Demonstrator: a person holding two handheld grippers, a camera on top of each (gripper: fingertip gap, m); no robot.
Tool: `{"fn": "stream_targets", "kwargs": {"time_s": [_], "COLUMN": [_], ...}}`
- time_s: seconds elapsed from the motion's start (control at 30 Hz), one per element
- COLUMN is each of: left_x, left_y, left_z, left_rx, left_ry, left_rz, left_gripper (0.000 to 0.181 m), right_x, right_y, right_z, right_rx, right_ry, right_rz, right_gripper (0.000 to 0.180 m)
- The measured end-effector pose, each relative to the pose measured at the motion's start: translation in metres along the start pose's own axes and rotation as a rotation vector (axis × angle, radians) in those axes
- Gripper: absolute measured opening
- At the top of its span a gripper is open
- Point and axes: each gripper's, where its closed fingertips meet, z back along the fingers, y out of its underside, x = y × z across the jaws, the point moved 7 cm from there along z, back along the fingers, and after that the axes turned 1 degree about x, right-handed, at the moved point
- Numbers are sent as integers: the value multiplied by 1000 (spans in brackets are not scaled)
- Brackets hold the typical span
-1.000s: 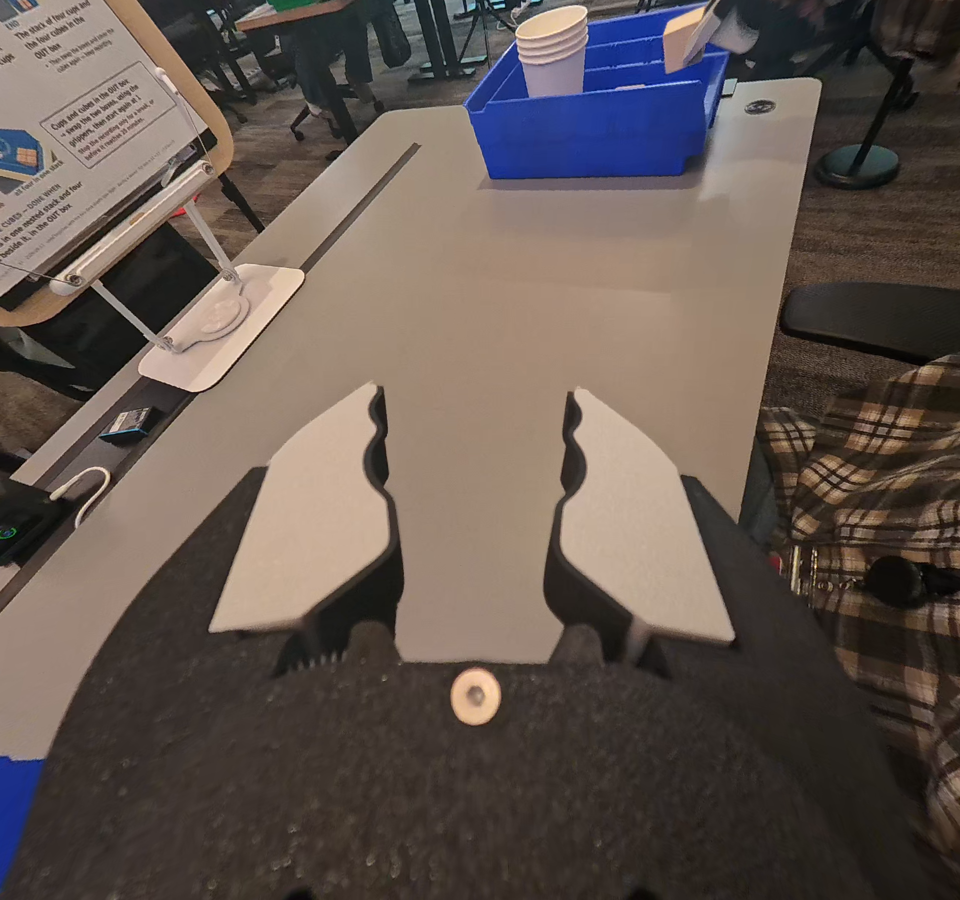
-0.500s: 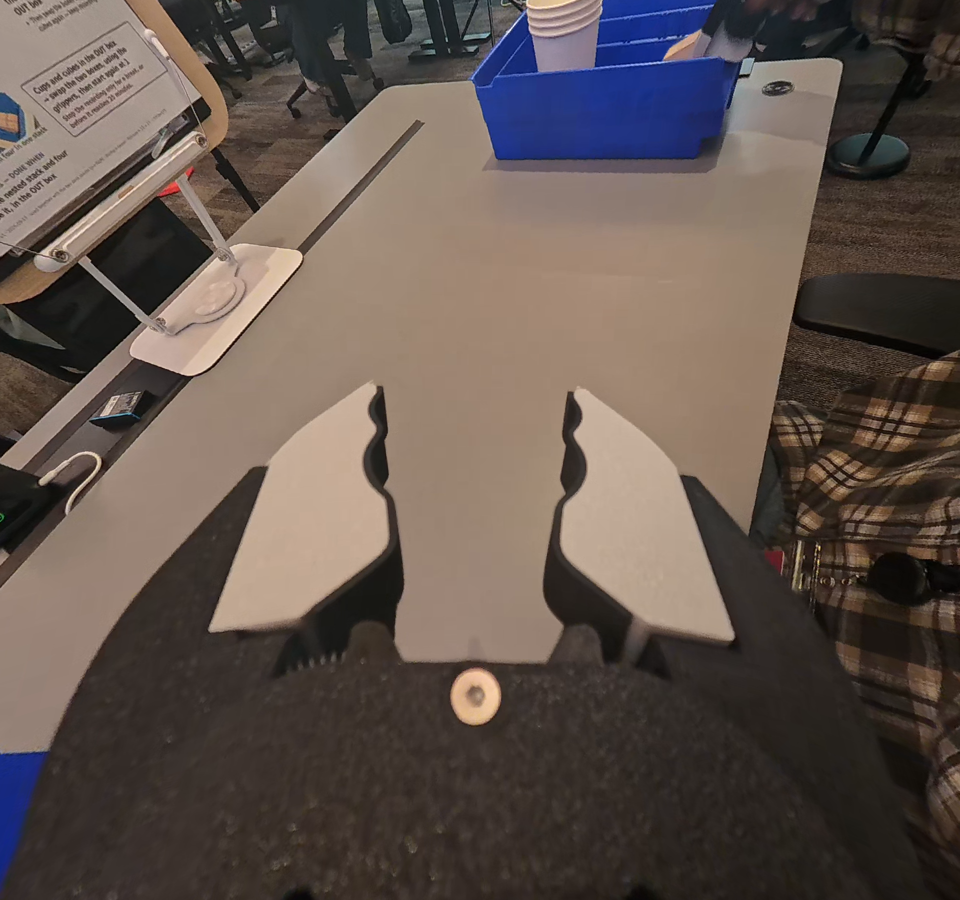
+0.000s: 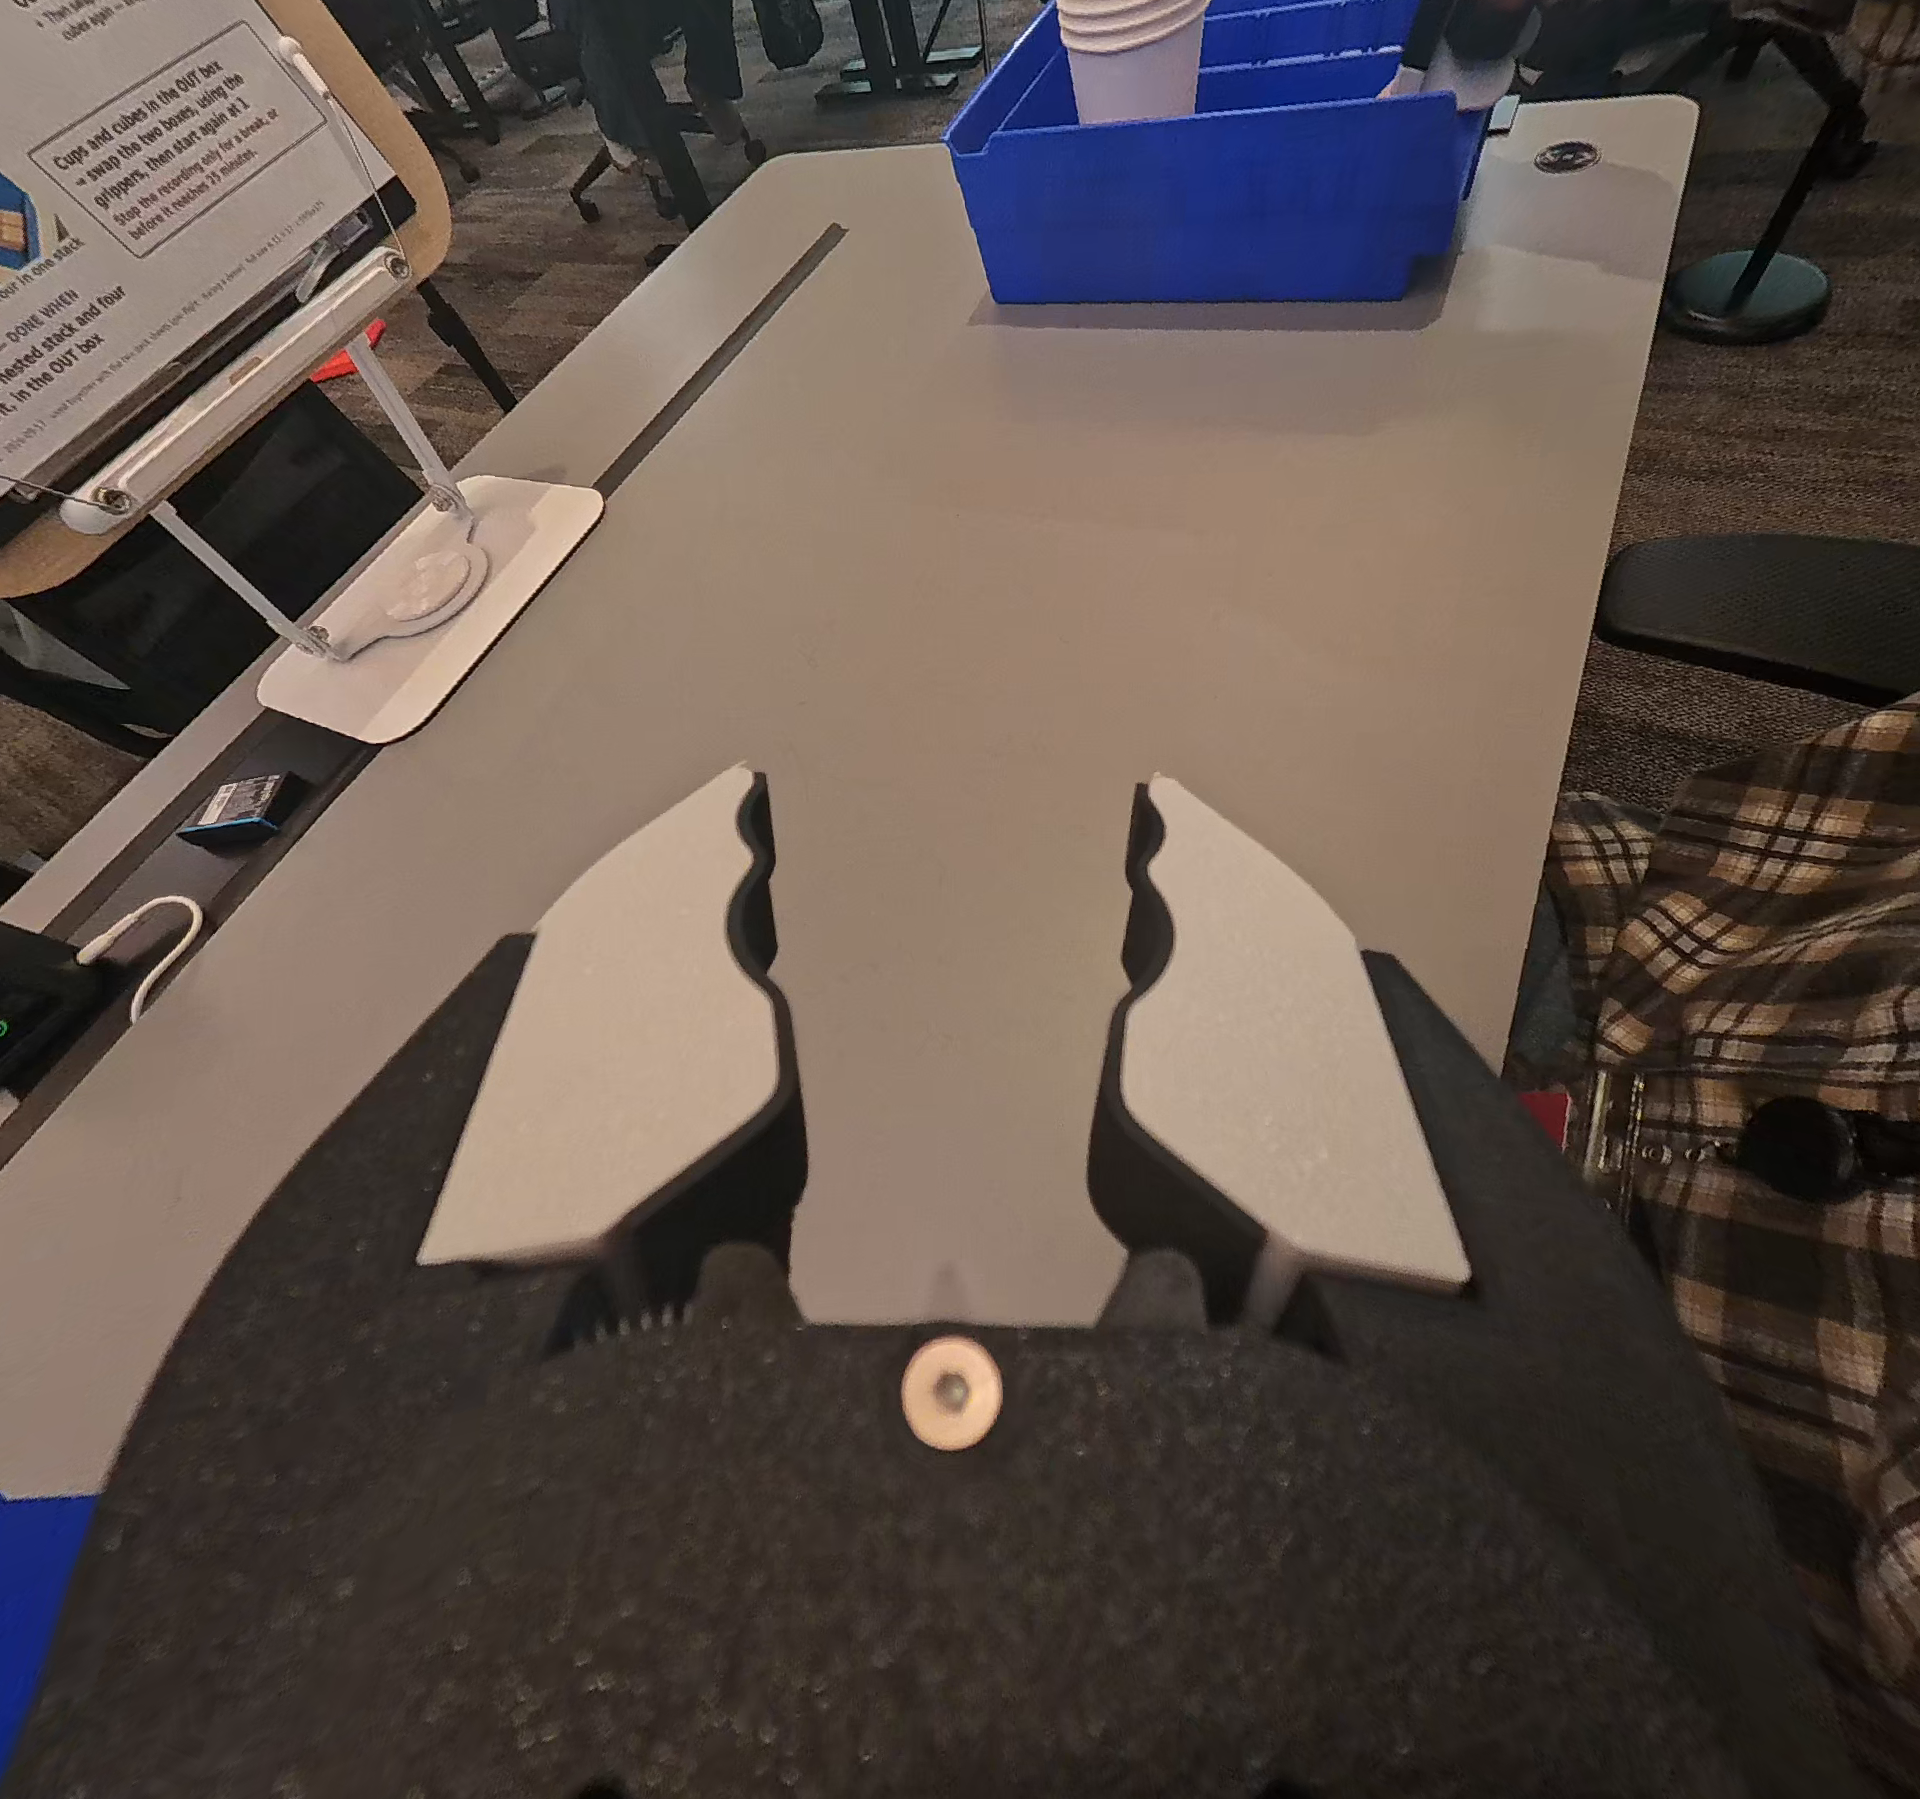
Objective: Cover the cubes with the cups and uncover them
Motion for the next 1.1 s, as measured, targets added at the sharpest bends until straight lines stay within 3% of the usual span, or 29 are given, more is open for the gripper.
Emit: {"fn": "stream_targets", "kwargs": {"time_s": [0.5,1.1], "left_x": [-2,-2], "left_y": [-2,-2], "left_z": [3,3], "left_rx": [-9,-5], "left_ry": [-3,-7], "left_rz": [-8,-8], "left_gripper": [64,64], "right_x": [3,2], "right_y": [6,-6], "right_z": [5,-2], "right_rx": [105,112], "right_ry": [-8,-11], "right_rz": [1,10], "right_gripper": [48,44]}}
